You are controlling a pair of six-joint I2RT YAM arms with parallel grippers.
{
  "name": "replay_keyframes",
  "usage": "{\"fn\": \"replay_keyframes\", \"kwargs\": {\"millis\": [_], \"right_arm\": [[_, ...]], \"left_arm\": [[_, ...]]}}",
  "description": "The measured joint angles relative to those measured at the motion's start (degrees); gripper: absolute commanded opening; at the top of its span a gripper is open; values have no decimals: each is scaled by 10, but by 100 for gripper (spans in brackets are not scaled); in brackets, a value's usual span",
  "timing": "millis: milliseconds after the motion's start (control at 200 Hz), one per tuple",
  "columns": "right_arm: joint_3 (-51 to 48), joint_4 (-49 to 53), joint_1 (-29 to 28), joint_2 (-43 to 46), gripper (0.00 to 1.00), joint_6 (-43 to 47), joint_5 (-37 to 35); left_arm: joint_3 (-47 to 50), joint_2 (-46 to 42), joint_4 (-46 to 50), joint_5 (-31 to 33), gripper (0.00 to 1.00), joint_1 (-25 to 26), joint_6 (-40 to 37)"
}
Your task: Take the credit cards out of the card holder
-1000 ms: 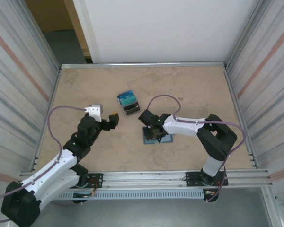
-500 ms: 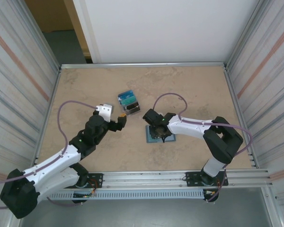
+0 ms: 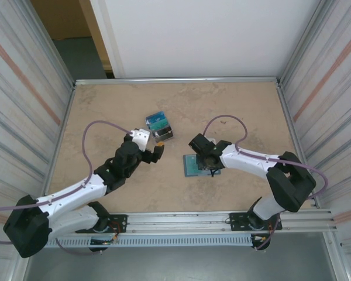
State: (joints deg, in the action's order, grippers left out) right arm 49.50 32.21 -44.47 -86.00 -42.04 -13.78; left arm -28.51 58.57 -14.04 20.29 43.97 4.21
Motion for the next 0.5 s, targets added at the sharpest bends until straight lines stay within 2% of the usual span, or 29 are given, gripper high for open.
{"fn": "replay_keyframes", "kwargs": {"millis": [341,501], "right_arm": [[-49,9,51,58,34,-2,-15],[-73,12,82,117,36,-11,-16]], "left_arm": [[-20,83,-31,27,99,63,-42],[-37,140,-50,37,99,100,-61]]}}
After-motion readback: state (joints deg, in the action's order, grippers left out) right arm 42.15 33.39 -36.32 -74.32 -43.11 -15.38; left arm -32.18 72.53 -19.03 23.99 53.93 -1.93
